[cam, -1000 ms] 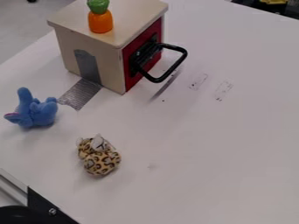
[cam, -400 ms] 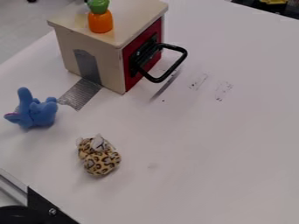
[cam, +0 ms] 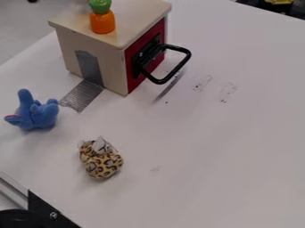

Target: Picked up the black-and-white thing from the table

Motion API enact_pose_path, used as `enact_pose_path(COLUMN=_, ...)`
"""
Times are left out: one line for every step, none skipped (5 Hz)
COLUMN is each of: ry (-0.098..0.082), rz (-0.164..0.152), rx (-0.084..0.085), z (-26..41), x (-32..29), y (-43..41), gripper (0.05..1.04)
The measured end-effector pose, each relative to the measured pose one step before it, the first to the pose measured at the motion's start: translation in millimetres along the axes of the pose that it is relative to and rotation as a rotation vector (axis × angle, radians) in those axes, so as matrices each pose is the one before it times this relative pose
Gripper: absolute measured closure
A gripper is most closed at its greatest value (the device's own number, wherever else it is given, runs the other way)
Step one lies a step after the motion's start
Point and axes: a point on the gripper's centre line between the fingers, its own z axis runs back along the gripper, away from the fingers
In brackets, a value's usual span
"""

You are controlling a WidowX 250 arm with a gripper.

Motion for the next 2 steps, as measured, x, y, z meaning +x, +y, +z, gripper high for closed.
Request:
enact_pose_path(ry=-0.0137, rz=-0.0087, rx=-0.0326, z=23.62, x=2.22, y=-3.16, gripper=0.081)
enact_pose_path(ry=-0.0445, rz=-0.0208, rx=-0.0240, z=30.51, x=2.23, y=-3.36, gripper=0.085)
